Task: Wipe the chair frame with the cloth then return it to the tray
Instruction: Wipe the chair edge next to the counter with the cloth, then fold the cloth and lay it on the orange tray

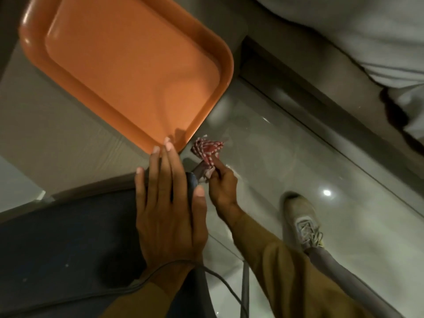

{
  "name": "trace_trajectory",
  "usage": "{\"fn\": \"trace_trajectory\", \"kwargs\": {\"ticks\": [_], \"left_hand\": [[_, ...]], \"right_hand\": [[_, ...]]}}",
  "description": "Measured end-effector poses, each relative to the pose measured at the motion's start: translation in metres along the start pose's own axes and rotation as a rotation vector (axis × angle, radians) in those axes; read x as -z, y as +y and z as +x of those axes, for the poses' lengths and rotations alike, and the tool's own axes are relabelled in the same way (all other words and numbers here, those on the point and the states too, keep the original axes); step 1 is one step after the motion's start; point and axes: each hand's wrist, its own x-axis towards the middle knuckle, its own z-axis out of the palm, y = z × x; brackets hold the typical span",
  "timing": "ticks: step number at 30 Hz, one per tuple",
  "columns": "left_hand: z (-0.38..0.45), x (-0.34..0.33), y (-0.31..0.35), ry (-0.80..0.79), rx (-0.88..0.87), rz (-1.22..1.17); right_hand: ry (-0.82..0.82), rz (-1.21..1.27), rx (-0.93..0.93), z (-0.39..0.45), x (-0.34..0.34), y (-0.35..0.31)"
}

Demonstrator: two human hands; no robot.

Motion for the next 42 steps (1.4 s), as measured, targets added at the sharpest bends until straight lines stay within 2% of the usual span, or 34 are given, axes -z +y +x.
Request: {"fn": "trace_trajectory", "kwargs": {"ticks": [5, 11, 13, 15, 18, 19, 22, 23, 25, 28, 30, 32, 36, 38, 42], "left_hand": [[0.001, 0.001, 0.0, 0.017, -0.006, 0.026], [-0.002, 0.001, -0.001, 0.071, -0.014, -0.073], [-0.001, 0.002, -0.002, 0.061, -0.008, -0.123], [-0.002, 0.005, -0.002, 0.049, 0.0, -0.163], [0.0, 0.012, -0.001, -0.002, 0.026, -0.209], [0.002, 0.015, 0.0, -0.003, 0.105, -0.335], [0.014, 0.037, 0.012, -0.002, 0.519, -0.997], [0.017, 0.043, 0.017, 0.026, 0.607, -1.133], [0.017, 0.059, 0.029, 0.028, 0.674, -1.256], [0.014, 0.08, 0.05, -0.101, 0.61, -1.521], [0.016, 0.093, 0.059, -0.151, 0.619, -1.708], [0.022, 0.103, 0.064, -0.081, 0.689, -1.769], [0.039, 0.106, 0.069, 0.122, 0.795, -1.573], [0.047, 0.103, 0.075, 0.159, 0.815, -1.463], [0.057, 0.094, 0.095, 0.244, 0.887, -1.342]], "right_hand": [[-0.017, 0.051, 0.103, -0.056, 0.009, -0.023], [0.005, 0.133, 0.188, -0.087, 0.029, -0.046], [-0.034, 0.247, 0.164, -0.086, 0.036, -0.053], [-0.148, 0.415, 0.103, -0.085, 0.045, -0.062], [-0.252, 0.578, -0.07, -0.082, 0.075, -0.075], [-0.29, 0.584, -0.112, -0.082, 0.089, -0.082], [-0.439, 0.606, -0.153, -0.082, 0.128, -0.112], [-0.463, 0.621, -0.184, -0.082, 0.139, -0.123], [-0.511, 0.645, -0.229, -0.087, 0.154, -0.148], [-0.575, 0.645, -0.259, -0.092, 0.167, -0.176], [-0.641, 0.626, -0.278, -0.094, 0.174, -0.191], [-0.722, 0.554, -0.292, -0.09, 0.18, -0.201], [-0.801, 0.367, -0.244, -0.07, 0.177, -0.231], [-0.8, 0.186, -0.117, -0.062, 0.169, -0.244], [-0.742, -0.321, 0.351, -0.04, 0.167, -0.262]]}}
